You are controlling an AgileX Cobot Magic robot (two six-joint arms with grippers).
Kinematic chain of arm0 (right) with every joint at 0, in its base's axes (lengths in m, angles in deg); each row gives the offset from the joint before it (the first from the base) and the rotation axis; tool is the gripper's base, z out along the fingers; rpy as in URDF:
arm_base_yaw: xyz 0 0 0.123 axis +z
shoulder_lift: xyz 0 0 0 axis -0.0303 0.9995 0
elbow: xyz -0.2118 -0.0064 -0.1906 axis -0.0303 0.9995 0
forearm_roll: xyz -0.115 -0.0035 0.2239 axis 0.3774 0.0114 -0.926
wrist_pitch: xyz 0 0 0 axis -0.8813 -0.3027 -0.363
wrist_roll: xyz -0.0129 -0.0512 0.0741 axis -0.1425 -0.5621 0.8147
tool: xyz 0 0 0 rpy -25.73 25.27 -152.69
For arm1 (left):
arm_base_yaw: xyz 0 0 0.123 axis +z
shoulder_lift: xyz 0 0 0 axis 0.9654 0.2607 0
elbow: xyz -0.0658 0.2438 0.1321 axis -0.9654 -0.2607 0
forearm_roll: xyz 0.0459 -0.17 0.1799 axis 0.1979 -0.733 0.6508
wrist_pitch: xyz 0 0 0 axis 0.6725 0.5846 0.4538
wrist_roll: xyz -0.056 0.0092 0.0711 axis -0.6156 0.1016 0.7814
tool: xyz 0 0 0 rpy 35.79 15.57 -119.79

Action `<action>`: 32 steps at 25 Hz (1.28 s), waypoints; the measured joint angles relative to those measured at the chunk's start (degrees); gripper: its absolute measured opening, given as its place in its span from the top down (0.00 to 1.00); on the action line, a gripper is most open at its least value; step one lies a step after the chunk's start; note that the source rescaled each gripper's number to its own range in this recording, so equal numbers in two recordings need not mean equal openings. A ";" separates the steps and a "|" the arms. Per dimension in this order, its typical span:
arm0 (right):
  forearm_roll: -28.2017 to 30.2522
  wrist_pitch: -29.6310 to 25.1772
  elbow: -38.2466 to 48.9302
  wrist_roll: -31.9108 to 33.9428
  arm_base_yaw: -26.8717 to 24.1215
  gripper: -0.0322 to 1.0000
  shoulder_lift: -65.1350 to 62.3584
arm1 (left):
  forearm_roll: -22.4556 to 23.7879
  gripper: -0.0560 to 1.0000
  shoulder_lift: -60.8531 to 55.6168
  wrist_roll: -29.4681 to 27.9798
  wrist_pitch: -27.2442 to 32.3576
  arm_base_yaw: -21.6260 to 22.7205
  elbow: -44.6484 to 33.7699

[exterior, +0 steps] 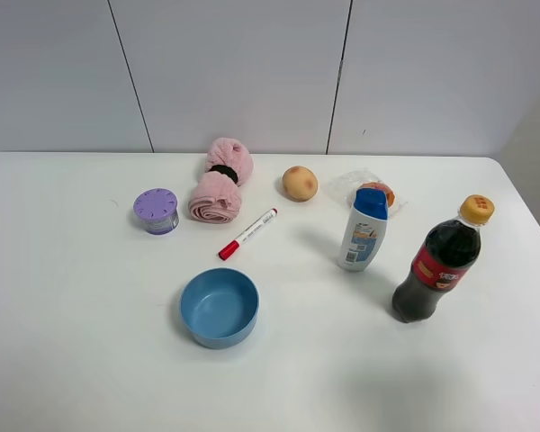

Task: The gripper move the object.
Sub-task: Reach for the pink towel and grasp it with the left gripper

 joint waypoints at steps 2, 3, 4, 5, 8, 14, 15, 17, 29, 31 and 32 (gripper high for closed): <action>0.00 0.00 0.00 0.00 0.00 0.00 0.00 | 0.00 0.25 0.00 0.00 0.00 0.00 0.00; 0.00 0.00 0.00 0.00 0.00 0.00 0.00 | 0.00 0.25 0.00 0.00 0.00 0.00 0.00; 0.00 0.00 0.00 0.00 0.00 0.00 0.00 | 0.00 0.25 0.00 0.00 0.00 0.00 0.00; 0.00 0.00 0.00 0.00 0.00 0.00 0.00 | 0.00 0.25 0.00 0.00 0.00 0.00 0.00; 0.00 0.00 0.00 0.00 0.00 0.00 0.00 | 0.00 0.25 0.00 0.00 0.00 0.00 0.00; 0.00 0.00 0.00 0.00 0.00 0.00 0.00 | 0.00 0.25 0.00 0.00 0.00 0.00 0.00; 0.00 0.00 0.00 0.00 0.00 0.00 0.00 | 0.05 0.25 0.00 0.00 0.00 0.00 0.00; 0.00 0.00 0.00 0.00 0.00 0.00 0.00 | 0.12 0.25 0.00 0.00 0.00 0.00 0.00; 0.00 0.00 0.00 0.00 0.00 0.00 0.00 | 0.12 0.25 0.00 0.00 0.00 0.00 0.00; 0.00 0.00 0.00 0.00 0.00 0.00 0.00 | 0.12 0.25 0.00 0.00 0.00 0.00 0.00; 0.00 0.00 0.00 0.00 0.00 0.00 0.00 | 0.12 0.25 0.00 0.00 0.00 0.00 0.00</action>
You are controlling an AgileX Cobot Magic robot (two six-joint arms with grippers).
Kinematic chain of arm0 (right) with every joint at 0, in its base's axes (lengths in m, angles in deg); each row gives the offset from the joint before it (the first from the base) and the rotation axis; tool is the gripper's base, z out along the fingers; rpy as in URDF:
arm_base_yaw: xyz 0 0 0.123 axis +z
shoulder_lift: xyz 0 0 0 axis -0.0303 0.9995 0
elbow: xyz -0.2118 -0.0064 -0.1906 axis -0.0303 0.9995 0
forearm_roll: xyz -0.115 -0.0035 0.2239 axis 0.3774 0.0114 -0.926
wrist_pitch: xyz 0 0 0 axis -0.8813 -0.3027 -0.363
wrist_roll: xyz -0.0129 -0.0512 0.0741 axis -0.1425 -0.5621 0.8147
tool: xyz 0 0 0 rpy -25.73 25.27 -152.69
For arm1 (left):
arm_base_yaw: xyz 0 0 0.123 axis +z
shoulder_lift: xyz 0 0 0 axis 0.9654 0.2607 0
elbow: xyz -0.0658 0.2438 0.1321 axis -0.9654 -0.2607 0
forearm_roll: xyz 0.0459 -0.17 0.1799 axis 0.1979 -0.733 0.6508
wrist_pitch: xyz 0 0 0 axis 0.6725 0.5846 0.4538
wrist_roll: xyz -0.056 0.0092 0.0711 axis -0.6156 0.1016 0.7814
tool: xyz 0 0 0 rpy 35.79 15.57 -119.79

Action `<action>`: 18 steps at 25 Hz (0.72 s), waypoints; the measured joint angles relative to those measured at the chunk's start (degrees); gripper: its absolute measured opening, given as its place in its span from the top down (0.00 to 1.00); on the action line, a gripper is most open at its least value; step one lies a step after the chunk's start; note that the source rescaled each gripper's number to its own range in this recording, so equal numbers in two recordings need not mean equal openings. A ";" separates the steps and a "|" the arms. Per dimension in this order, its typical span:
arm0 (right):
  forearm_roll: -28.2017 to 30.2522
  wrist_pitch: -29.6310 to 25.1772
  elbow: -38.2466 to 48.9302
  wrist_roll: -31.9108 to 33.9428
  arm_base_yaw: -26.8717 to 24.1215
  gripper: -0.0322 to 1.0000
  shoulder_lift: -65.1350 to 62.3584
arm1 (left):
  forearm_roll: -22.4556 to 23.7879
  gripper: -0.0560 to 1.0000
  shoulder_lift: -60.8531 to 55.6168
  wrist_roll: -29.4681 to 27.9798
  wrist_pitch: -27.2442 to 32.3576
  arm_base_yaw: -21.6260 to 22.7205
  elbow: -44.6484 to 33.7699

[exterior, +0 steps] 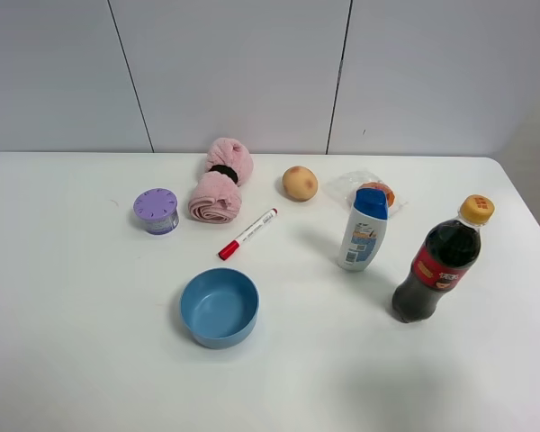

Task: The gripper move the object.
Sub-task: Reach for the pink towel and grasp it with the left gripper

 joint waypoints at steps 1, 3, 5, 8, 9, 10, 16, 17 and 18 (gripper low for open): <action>0.00 0.00 0.00 0.00 0.00 0.00 0.00 | 0.00 0.25 0.00 0.00 0.00 0.00 0.00; 0.00 0.00 0.00 0.00 0.00 0.00 0.00 | 0.00 0.25 0.00 0.00 0.00 0.00 0.00; 0.00 0.00 0.00 0.00 0.00 0.00 0.00 | 0.00 0.25 0.00 0.00 0.00 0.00 0.00; 0.00 0.00 0.00 0.00 0.00 0.00 0.00 | 0.00 0.25 0.00 0.00 0.00 0.00 0.00; 0.00 0.00 0.00 0.00 0.00 0.00 0.00 | 0.00 0.25 0.00 0.00 0.00 0.00 0.00; 0.00 0.00 0.00 0.00 0.00 0.00 0.00 | 0.00 0.25 0.00 0.00 0.00 0.00 0.00; 0.00 0.00 0.00 0.00 0.00 0.00 0.00 | 0.00 0.25 0.00 0.00 0.00 0.00 0.00; 0.00 0.00 0.00 0.00 0.00 0.00 0.00 | 0.00 0.25 0.00 0.00 0.00 0.00 0.00; 0.00 0.00 0.00 0.00 0.00 0.00 0.00 | 0.00 0.25 0.00 0.00 0.00 0.00 0.00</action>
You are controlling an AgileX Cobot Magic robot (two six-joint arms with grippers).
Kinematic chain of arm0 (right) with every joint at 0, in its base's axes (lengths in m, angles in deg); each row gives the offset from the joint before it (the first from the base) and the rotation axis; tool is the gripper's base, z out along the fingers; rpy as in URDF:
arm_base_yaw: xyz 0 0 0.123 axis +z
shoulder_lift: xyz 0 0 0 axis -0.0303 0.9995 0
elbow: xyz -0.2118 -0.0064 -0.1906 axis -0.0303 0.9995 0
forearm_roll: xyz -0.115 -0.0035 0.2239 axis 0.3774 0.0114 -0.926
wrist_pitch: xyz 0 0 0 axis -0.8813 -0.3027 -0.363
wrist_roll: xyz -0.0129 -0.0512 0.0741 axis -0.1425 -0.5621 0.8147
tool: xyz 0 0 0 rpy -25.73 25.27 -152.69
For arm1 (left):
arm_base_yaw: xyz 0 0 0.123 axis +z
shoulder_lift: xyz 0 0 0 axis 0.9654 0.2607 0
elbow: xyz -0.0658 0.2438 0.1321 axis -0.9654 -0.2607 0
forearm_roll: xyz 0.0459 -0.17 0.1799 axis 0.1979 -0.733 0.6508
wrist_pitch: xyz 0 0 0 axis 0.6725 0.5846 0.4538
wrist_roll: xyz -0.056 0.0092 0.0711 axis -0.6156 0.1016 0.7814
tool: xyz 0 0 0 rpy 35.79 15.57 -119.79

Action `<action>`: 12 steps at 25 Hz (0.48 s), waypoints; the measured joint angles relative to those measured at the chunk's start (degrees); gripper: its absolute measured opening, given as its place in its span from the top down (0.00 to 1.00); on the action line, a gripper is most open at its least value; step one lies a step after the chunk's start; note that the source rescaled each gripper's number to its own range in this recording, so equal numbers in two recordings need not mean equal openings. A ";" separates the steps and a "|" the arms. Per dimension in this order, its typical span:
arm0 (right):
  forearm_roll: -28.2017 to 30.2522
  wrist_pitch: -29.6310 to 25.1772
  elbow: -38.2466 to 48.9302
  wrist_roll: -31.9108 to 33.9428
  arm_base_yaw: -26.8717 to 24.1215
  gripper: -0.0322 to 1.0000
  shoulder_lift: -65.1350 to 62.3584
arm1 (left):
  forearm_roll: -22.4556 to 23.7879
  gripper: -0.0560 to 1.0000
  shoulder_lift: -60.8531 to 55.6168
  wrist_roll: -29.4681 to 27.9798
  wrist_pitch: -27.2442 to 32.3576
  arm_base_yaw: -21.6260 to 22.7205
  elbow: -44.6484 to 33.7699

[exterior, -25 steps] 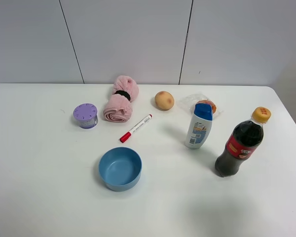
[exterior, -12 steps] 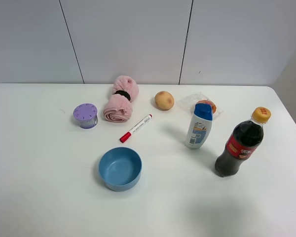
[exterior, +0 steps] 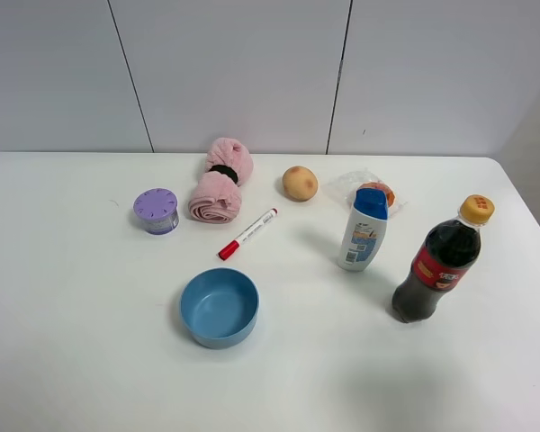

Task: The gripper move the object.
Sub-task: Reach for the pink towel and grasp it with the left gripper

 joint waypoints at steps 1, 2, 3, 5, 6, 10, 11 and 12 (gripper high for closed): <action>0.00 0.00 0.00 0.00 0.00 0.00 0.00 | 0.00 0.25 0.00 0.00 0.00 0.00 0.00; 0.00 0.00 0.00 0.00 0.00 0.00 0.00 | 0.00 0.25 0.00 0.00 0.00 0.00 0.00; 0.00 0.00 0.00 0.00 0.00 0.00 0.00 | 0.00 0.25 0.00 0.00 0.00 0.00 0.00; 0.00 0.00 0.00 0.00 0.00 0.00 0.00 | 0.00 0.25 0.00 0.00 0.00 0.00 0.00; 0.00 0.00 0.00 0.00 0.00 0.00 0.00 | 0.00 0.25 0.00 0.00 0.00 0.00 0.00; 0.00 0.00 0.00 0.00 0.00 0.00 0.00 | 0.00 0.24 0.00 0.00 0.00 0.00 0.00; 0.00 0.00 0.00 0.00 0.00 0.00 0.00 | 0.00 0.23 0.00 0.00 0.00 0.00 0.00; 0.00 0.00 0.00 0.00 0.00 0.00 0.00 | 0.00 0.19 0.00 0.00 0.00 0.00 0.00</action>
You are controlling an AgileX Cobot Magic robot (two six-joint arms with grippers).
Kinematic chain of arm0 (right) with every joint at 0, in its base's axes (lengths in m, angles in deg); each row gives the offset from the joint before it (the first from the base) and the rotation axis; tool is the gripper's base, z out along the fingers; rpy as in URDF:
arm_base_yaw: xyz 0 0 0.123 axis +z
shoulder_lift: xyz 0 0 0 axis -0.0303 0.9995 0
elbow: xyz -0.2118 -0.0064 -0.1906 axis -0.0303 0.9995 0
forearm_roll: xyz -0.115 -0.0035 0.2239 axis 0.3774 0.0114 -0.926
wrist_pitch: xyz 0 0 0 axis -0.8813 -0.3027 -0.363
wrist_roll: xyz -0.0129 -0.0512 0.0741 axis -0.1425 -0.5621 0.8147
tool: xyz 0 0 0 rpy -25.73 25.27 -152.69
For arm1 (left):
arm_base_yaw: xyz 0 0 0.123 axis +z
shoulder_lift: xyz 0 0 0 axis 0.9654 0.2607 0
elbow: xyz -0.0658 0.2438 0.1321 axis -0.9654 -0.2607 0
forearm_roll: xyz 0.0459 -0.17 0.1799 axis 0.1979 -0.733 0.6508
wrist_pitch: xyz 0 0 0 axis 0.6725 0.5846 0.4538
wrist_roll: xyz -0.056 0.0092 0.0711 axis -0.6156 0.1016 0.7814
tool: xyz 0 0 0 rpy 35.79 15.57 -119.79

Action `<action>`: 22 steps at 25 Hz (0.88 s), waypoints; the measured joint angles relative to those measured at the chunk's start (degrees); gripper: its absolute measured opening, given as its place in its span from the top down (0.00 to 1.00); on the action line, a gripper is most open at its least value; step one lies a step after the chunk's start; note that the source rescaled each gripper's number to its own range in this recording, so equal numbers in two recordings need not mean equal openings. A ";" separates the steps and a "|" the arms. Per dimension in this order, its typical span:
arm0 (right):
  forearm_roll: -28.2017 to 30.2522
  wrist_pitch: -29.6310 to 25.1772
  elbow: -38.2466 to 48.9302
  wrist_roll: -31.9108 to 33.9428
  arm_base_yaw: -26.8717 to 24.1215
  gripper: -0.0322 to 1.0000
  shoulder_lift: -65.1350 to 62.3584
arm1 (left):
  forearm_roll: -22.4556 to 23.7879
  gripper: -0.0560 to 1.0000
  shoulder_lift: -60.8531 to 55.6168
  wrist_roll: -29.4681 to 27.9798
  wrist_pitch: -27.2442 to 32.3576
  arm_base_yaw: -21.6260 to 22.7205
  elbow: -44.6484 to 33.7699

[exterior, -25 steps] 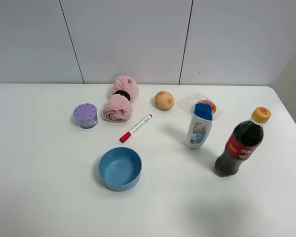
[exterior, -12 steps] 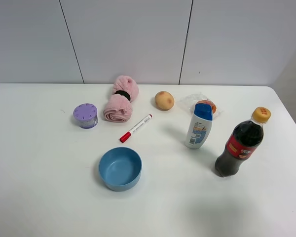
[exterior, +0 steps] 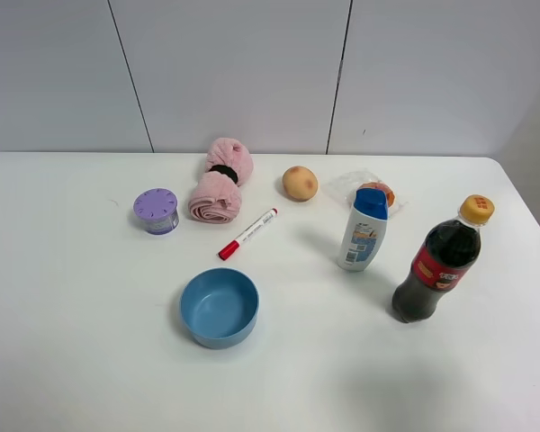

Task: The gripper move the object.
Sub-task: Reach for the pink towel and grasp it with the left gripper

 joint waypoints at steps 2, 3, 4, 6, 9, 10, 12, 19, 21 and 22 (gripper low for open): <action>0.00 0.00 0.00 0.00 0.00 0.00 0.00 | 0.00 0.08 0.00 0.00 0.00 0.00 0.00; 0.00 0.00 0.00 0.00 0.00 0.00 0.00 | -0.05 0.05 0.00 0.00 0.00 0.00 0.00; 0.00 0.00 0.00 0.00 0.00 0.00 0.00 | -0.10 0.03 0.00 0.00 0.00 0.00 0.00; 0.00 0.00 0.00 0.00 0.00 0.00 0.00 | -0.16 0.01 0.00 0.00 0.00 0.00 0.00; 0.00 0.00 0.00 0.00 0.00 0.00 0.00 | -0.16 0.01 0.00 0.00 0.00 0.00 0.00; 0.00 0.00 0.00 0.00 0.00 0.00 0.00 | -0.16 0.01 0.00 0.00 0.00 0.00 0.00; 0.00 0.00 0.00 0.00 0.00 0.00 0.00 | -0.16 0.01 0.00 0.00 0.00 0.00 0.00; 0.00 0.00 0.00 0.00 0.00 0.00 0.00 | -0.16 0.01 1.24 0.00 0.05 0.00 0.00; 0.00 0.00 0.00 0.00 0.00 0.00 0.00 | -0.16 0.01 3.57 0.00 0.64 0.00 0.98; 0.00 0.00 0.00 0.00 0.00 0.00 0.00 | -0.16 0.01 5.05 0.00 0.90 0.00 2.26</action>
